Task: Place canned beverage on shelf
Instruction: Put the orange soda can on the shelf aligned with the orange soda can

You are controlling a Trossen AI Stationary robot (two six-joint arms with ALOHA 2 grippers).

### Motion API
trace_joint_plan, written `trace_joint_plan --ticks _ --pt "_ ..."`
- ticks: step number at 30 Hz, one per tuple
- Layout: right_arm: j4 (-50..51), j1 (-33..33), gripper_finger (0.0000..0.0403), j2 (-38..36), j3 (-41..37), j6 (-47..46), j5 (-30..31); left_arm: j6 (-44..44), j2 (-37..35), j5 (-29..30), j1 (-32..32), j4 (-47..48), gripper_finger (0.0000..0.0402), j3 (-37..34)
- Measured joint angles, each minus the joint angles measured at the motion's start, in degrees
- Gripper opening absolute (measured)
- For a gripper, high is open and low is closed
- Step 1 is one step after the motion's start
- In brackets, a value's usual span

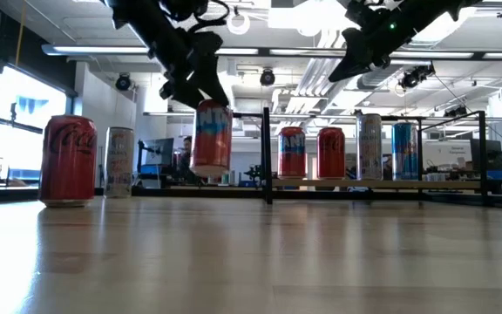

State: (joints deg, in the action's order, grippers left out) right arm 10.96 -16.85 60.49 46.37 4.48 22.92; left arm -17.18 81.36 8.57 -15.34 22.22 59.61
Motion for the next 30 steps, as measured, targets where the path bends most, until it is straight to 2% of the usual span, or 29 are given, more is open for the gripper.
trace_joint_plan --ticks 3,8,10,19,25,30 --pt "0.0 2.1 0.0000 0.0 0.0 0.0 0.9 -3.3 0.0 2.0 3.1 -0.8 0.0234 0.0" --pt "0.0 5.3 0.0000 0.0 0.0 -0.8 6.6 -6.3 0.0 11.2 7.2 -9.8 0.0234 0.0" --pt "0.0 6.2 0.0000 0.0 0.0 -1.7 8.1 -6.7 0.0 13.0 8.1 -14.2 0.0234 0.0" --pt "0.8 7.7 0.0000 0.0 0.0 -4.5 10.1 -9.7 3.6 13.0 10.7 -22.2 0.0234 0.7" --pt "2.9 7.7 0.0000 -1.0 0.0 -5.5 10.1 -5.7 8.1 13.0 9.7 -21.7 0.0234 6.8" --pt "6.5 7.7 0.0000 -5.4 0.0 -8.5 12.2 -0.8 13.3 12.6 6.4 -17.6 0.0234 14.7"
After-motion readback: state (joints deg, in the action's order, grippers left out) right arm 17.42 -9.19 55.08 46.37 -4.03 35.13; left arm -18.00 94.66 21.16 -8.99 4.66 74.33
